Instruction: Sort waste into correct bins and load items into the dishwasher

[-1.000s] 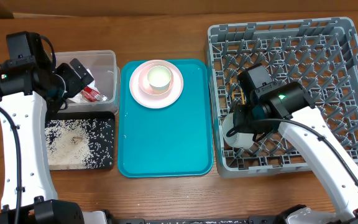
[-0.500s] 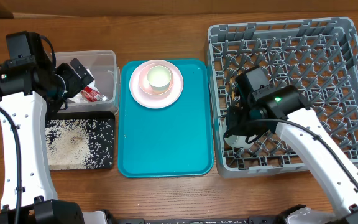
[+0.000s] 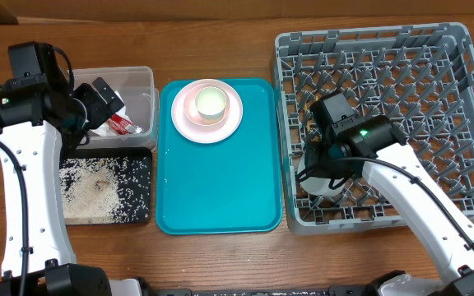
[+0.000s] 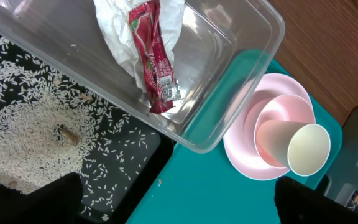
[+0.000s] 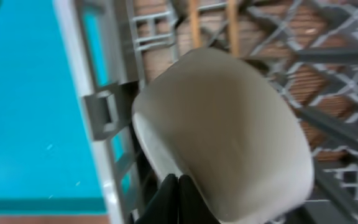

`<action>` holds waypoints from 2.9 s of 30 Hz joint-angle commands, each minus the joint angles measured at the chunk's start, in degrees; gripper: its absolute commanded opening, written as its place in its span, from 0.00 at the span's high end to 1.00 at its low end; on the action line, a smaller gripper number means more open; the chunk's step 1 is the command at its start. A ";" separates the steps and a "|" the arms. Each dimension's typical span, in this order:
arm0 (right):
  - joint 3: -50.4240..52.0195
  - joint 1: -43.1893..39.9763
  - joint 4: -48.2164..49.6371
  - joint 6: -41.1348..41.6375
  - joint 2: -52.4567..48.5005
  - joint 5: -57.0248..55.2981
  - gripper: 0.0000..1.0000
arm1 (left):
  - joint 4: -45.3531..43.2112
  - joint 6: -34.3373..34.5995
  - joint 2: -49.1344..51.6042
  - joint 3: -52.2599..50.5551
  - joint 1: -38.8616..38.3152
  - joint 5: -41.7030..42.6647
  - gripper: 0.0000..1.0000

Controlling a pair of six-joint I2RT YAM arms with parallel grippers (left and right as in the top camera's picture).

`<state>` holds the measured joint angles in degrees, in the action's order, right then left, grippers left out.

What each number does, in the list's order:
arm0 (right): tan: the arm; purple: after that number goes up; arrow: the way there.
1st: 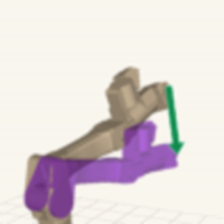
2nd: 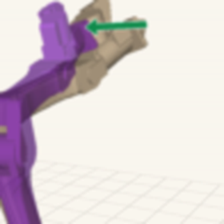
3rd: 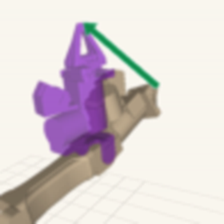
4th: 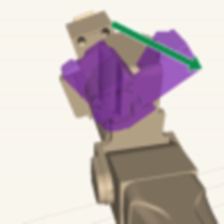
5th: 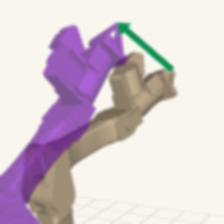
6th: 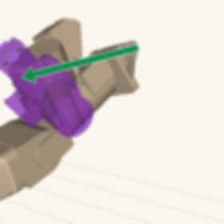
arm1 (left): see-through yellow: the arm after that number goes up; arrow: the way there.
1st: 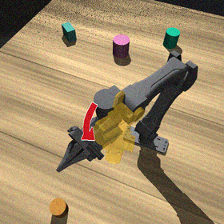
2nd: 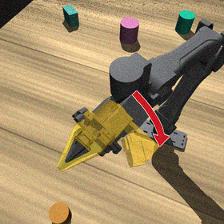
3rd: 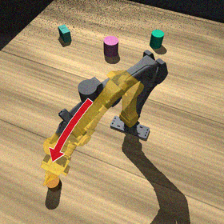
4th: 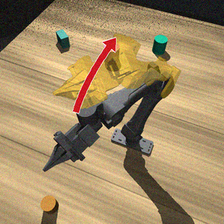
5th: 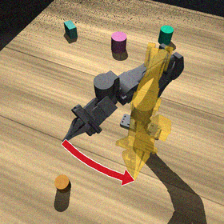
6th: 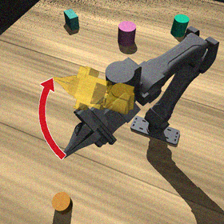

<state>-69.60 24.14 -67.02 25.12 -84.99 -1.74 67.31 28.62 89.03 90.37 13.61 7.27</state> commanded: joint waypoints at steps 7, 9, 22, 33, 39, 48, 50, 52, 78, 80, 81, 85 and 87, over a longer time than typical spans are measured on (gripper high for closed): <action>0.22 0.11 -0.15 3.13 0.07 -7.91 0.96 | -0.07 0.57 -0.96 0.81 -0.13 -0.02 0.00; 0.22 0.11 -0.17 3.23 0.07 -8.44 0.96 | -0.07 0.57 -0.96 0.81 -0.13 -0.02 0.00; 0.22 0.11 1.05 3.19 0.07 -2.47 0.95 | -0.07 0.57 -0.96 0.81 -0.13 -0.02 0.00; 0.22 0.26 7.96 0.00 0.07 15.58 0.57 | -0.07 0.57 -0.96 0.81 -0.13 -0.04 0.00; -1.70 0.28 6.56 -1.99 0.04 15.58 0.58 | -0.07 0.57 -0.96 0.81 -0.13 -0.02 0.00; -16.20 0.28 0.85 -6.40 -0.90 15.34 0.57 | -0.07 0.57 -0.96 0.81 -0.13 -0.02 0.00; -20.17 0.50 0.04 -7.67 -2.38 15.34 0.57 | -0.07 0.57 -0.96 0.81 -0.13 -0.02 0.00; -24.04 1.07 -0.92 -8.55 -4.46 15.34 0.57 | -0.07 0.57 -0.96 0.81 -0.13 -0.02 0.00; -52.61 15.65 18.73 -21.11 -45.33 2.67 0.65 | -0.07 0.57 -0.96 0.81 -0.13 -0.02 0.00; -52.61 16.11 18.78 -21.11 -46.75 2.67 0.65 | -0.07 0.57 -0.96 0.81 -0.13 -0.02 0.00; -52.61 16.24 18.71 -21.11 -46.99 2.67 0.65 | -0.07 0.57 -0.96 0.81 -0.13 -0.02 0.00; -52.17 16.41 18.73 -21.09 -47.65 2.71 0.65 | -0.07 0.57 -0.96 0.81 -0.13 -0.02 0.00; -52.15 16.41 18.25 -21.05 -47.65 2.91 0.64 | -0.07 0.57 -0.96 0.81 -0.13 -0.02 0.00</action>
<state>-120.90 40.53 -48.73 4.43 -132.79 1.45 67.33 28.62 89.03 90.37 13.61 7.27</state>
